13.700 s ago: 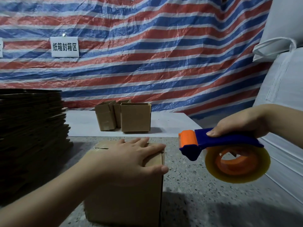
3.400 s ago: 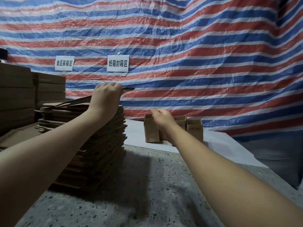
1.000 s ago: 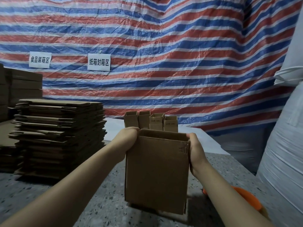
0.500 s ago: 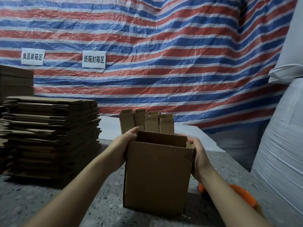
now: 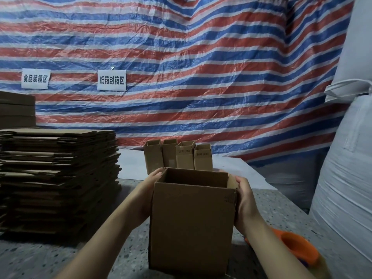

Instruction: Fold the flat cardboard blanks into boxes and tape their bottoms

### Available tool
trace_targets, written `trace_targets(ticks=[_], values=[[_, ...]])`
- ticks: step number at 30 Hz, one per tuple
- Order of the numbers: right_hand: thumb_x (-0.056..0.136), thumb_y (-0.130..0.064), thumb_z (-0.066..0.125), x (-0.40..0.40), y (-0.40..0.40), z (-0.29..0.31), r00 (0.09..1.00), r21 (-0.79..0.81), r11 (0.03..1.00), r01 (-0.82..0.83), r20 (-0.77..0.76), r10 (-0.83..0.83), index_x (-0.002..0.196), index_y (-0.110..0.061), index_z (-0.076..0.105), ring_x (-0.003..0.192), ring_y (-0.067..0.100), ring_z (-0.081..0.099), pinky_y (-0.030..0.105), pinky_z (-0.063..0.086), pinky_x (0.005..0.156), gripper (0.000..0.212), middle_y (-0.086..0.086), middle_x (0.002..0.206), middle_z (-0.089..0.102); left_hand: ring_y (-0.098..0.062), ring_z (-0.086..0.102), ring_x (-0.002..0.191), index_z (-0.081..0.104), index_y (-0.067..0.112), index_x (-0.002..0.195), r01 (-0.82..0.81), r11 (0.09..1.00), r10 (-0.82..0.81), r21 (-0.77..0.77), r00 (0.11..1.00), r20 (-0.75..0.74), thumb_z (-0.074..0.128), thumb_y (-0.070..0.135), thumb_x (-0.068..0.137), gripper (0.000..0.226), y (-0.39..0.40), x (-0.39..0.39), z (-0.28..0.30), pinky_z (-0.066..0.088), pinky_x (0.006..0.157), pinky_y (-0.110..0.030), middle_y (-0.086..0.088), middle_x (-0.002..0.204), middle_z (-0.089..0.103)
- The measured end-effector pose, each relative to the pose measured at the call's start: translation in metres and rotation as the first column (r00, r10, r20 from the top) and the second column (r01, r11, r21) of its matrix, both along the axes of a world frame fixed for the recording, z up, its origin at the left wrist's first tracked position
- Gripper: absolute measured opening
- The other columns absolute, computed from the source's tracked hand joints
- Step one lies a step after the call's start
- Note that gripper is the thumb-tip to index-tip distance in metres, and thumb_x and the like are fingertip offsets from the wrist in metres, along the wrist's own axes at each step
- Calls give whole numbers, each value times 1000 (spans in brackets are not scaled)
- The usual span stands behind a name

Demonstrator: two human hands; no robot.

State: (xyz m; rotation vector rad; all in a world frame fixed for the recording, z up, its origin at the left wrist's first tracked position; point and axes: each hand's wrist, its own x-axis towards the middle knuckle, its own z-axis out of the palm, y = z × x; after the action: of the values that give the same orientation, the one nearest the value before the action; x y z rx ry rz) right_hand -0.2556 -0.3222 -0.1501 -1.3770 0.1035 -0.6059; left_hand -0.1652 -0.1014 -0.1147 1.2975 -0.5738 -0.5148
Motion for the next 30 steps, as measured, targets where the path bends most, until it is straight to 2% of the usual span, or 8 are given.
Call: trace_targets(ticks=[5,9,12,16,21,25,28,30], values=[[90,-61,37,6,-1,-5,1000,-1,1000,-3,23,4,90,-24,79,83,26,75,33,60,63,56,16,89,75,-20,66,72,78,15,77,16,998,-15,54,1000,-10,68,33,74,21,-9,6,-4,50,69,-30,-12,81,71],[97,-54,35,12,-6,-3,1000,3,1000,-14,26,13,84,-27,80,76,23,75,32,60,59,53,13,82,75,-20,72,71,67,7,106,-57,996,66,74,990,-122,59,29,97,25,-23,29,-12,55,57,-26,-13,86,75],[83,-60,43,14,-8,-3,999,-23,1000,-19,45,20,86,-31,79,77,23,76,32,60,60,47,11,84,76,-25,75,84,60,14,121,-93,996,91,-8,986,-137,66,27,91,33,-26,41,-21,57,57,-29,-13,97,76],[79,-62,44,20,-11,-5,998,-11,999,-32,46,32,87,-32,79,80,23,76,31,59,59,47,10,86,77,-27,75,84,61,18,118,-49,999,49,1,993,-106,77,22,74,47,-25,42,-21,57,55,-28,-13,94,76],[83,-62,43,22,-15,-9,998,-1,999,-45,36,45,93,-33,79,86,26,76,32,60,62,47,11,94,77,-27,73,85,64,18,117,29,999,-28,36,999,-43,67,13,92,26,-18,46,-25,57,61,-30,-17,101,73],[83,-63,44,26,-18,-3,999,-21,999,-40,17,40,90,-30,79,83,25,76,33,60,61,49,11,91,77,-24,73,81,68,19,111,24,1000,-24,15,1000,-8,67,14,90,22,-21,52,-27,56,59,-28,-14,97,74],[96,-56,40,31,-21,8,999,-22,999,-47,-23,47,85,-29,79,79,22,76,31,59,60,49,9,87,77,-22,73,75,73,20,101,36,999,-36,-2,999,1,68,14,89,15,-28,60,-24,55,55,-26,-13,92,75],[102,-52,34,35,-25,12,998,-10,999,-52,-18,52,86,-28,79,80,22,76,31,59,60,53,10,88,77,-21,73,75,70,19,106,32,999,-32,-1,999,-3,67,12,90,17,-33,63,-22,55,55,-26,-13,93,75]])
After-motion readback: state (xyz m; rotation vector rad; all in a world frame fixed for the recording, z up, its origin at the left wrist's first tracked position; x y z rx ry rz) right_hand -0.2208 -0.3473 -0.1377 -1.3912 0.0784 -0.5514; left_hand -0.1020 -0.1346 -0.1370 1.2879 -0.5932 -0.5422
